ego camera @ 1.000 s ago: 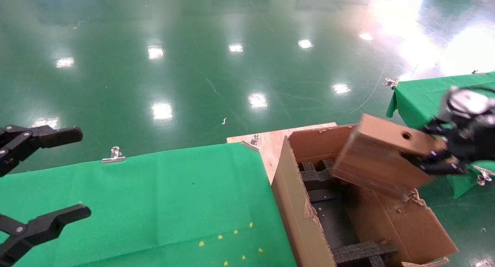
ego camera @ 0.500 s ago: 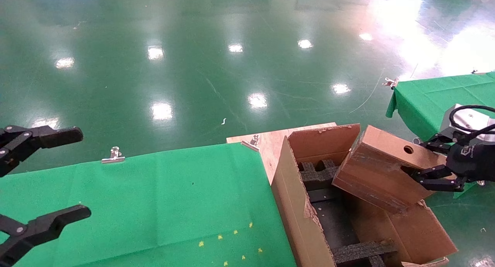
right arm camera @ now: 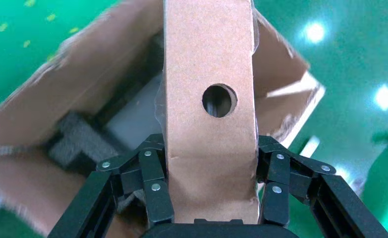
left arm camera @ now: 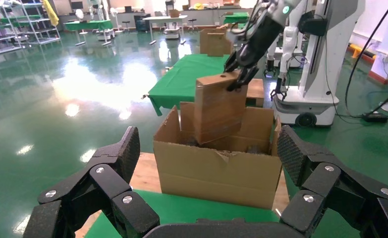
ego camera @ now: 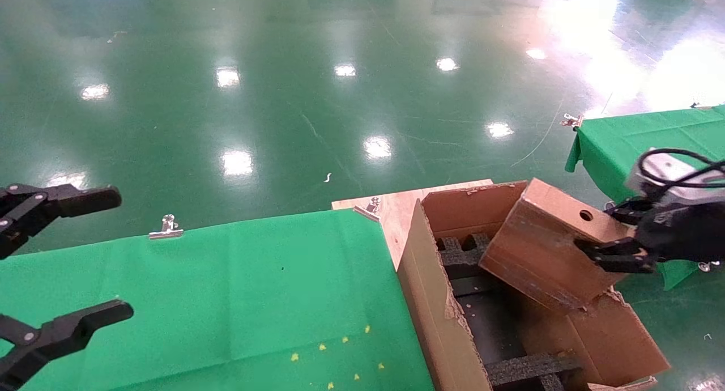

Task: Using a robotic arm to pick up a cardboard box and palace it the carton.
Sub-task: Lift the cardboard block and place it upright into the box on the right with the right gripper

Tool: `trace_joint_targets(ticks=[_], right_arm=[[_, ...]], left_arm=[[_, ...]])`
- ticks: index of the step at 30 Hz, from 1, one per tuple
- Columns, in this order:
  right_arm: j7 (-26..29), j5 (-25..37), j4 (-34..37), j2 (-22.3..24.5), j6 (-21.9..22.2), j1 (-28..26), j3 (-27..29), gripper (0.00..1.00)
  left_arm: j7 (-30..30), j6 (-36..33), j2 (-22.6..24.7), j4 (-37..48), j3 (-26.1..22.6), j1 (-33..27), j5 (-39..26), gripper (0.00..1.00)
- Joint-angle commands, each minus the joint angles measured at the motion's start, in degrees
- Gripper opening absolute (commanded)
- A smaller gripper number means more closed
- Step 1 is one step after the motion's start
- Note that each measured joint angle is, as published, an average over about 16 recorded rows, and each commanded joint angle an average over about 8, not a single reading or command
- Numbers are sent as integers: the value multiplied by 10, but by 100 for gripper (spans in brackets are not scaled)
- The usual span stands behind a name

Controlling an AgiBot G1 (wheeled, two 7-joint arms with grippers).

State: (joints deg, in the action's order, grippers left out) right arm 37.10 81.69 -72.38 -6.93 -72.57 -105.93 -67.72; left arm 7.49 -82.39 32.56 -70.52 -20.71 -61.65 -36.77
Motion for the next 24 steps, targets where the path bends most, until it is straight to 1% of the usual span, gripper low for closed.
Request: trace_joint_targets(ticks=[1, 4, 7, 15, 20, 24], right_arm=[[43, 4, -10, -1, 32, 16, -10, 0], [122, 25, -38, 0, 77, 39, -27, 0], [185, 38, -51, -4, 103, 56, -41, 0], [305, 48, -52, -13, 115, 80, -61, 0], [372, 85, -53, -17, 132, 87, -69, 0], [412, 117, -54, -21, 139, 87, -72, 0]], left_arm=[[0, 0, 0, 0, 0, 0, 0, 100], [0, 0, 0, 0, 0, 0, 0, 100], [0, 0, 0, 0, 0, 0, 0, 100], [0, 0, 0, 0, 0, 0, 0, 100], [0, 0, 0, 0, 0, 0, 0, 100], [0, 0, 0, 0, 0, 0, 0, 100]])
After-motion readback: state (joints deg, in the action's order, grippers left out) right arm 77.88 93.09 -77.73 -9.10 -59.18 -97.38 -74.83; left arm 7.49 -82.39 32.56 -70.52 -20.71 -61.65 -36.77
